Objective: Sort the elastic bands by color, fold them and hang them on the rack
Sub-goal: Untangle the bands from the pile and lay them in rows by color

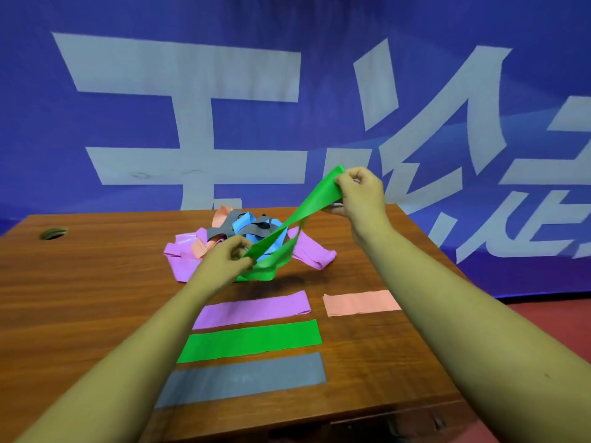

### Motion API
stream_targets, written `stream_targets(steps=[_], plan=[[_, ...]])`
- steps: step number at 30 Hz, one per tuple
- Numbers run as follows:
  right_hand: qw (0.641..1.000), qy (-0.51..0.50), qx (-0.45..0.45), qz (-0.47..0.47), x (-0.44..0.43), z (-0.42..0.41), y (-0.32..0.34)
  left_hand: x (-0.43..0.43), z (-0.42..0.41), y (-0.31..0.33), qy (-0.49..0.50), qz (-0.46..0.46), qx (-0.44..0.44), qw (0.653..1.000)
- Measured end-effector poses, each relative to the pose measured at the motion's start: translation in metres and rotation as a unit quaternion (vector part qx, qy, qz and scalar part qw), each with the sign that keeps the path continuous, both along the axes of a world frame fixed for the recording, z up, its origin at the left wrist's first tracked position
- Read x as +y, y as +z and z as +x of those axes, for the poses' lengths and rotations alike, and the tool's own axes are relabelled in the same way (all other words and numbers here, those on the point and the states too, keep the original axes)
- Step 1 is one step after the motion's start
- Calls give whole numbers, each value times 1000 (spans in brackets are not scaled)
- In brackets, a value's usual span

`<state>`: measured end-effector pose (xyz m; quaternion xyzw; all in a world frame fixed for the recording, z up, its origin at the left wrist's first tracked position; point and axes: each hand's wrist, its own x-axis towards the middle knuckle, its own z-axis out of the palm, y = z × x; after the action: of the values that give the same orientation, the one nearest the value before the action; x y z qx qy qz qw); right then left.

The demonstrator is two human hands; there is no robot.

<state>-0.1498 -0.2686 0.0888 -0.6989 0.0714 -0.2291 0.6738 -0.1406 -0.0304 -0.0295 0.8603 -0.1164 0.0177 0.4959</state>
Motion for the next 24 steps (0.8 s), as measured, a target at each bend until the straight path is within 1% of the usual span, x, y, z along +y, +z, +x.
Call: stream_targets(steps=[3,5,7,9,12,15,17,18,19,21,22,24], plan=[[999,-38,24,8,-11,-1,-9,11,-9,8,-13,-11,6,1000],[997,-62,43,-27,-17,-3,-17,13,-16,20,-24,-68,20,997],[991,-85,61,-82,-23,-8,-23,11,-24,35,-36,-161,51,985],[988,-83,79,-104,-26,-14,-28,6,-30,50,-61,-272,90,956],[989,-59,115,-73,-28,-22,-37,3,-39,71,-123,-379,127,908],[987,-42,141,-67,-32,-29,-44,0,-48,88,-204,-433,165,863],[988,-38,139,-61,-33,-34,-44,-3,-52,95,-220,-444,189,848],[988,-35,134,-60,-34,-36,-44,-5,-54,97,-206,-443,202,849],[989,-35,133,-56,-33,-39,-40,-7,-54,98,-185,-428,212,859],[990,-41,127,-42,-32,-44,-36,-11,-58,97,-139,-350,206,903],[991,-43,117,-41,-32,-45,-34,-13,-60,96,-124,-313,201,920],[991,-54,103,-63,-32,-47,-30,-13,-63,94,-111,-269,202,935]])
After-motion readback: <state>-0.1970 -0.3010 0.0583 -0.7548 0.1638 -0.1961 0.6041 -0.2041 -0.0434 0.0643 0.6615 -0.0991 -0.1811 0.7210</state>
